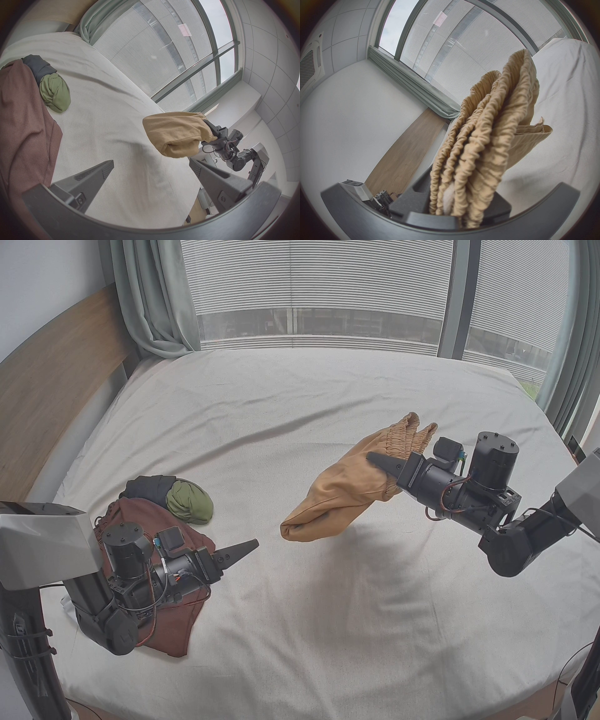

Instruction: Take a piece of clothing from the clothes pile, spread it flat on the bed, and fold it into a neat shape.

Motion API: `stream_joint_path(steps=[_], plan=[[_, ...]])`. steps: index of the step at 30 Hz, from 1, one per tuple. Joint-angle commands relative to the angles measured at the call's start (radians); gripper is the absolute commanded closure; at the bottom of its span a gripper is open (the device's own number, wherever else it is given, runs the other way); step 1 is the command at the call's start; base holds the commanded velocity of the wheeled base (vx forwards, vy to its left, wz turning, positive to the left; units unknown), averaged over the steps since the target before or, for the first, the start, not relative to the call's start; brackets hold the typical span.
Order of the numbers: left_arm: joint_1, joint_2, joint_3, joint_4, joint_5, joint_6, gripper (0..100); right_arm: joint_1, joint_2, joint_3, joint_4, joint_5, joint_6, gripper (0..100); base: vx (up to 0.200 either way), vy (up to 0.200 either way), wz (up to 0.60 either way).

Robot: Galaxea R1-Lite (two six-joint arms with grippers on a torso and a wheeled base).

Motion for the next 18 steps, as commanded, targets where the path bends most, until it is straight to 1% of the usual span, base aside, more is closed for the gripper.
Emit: stream_joint_path(steps=[1, 11, 18], plan=[[0.001, 0.006, -0.003, -0.001, 0.001, -0.002, 0, -0.017, 0.065, -0.085, 0.033, 0.0, -0.001, 100, 0.0, 0.0, 0.0], [0.003, 0.005, -0.003, -0.001, 0.002, -0.002, 0, -0.025, 0.178, -0.229, 0.089, 0.0, -0.001, 100, 0.0, 0.0, 0.0], [0.003, 0.006, -0.003, -0.001, 0.002, -0.003, 0, -0.022, 0.244, -0.358, 0.155, 0.0, -0.004, 100, 0.0, 0.0, 0.0]])
